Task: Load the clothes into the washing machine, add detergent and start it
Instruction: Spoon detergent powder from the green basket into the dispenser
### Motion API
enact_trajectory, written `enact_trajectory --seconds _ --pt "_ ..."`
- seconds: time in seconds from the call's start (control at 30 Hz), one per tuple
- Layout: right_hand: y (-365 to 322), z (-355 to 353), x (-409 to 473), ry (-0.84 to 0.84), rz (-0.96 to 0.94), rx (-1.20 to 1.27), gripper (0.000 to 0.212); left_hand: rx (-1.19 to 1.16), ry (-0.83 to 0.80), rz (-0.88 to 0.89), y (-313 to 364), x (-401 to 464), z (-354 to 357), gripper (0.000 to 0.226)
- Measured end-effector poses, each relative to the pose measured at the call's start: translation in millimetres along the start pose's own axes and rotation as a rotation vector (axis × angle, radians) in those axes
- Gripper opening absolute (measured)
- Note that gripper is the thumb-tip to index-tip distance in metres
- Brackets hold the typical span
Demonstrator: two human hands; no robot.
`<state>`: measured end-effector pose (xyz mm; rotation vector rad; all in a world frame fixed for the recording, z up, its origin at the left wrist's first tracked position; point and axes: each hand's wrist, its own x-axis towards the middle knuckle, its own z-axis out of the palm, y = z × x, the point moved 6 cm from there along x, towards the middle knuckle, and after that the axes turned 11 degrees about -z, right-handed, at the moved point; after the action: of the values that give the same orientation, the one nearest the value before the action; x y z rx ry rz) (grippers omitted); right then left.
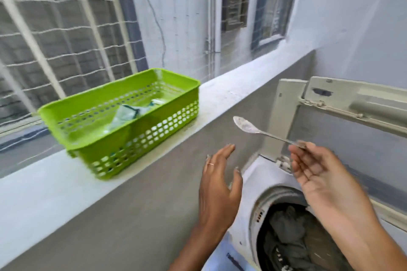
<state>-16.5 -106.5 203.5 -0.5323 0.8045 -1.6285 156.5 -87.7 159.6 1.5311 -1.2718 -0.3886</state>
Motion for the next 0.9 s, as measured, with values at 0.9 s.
enact_trajectory --seconds 0.9 --pt "23.2 155.9 -20.7 -0.426 0.068 -0.180 0.011 0.536 0.378 -0.074 64.4 85.2 -215.2 0.021"
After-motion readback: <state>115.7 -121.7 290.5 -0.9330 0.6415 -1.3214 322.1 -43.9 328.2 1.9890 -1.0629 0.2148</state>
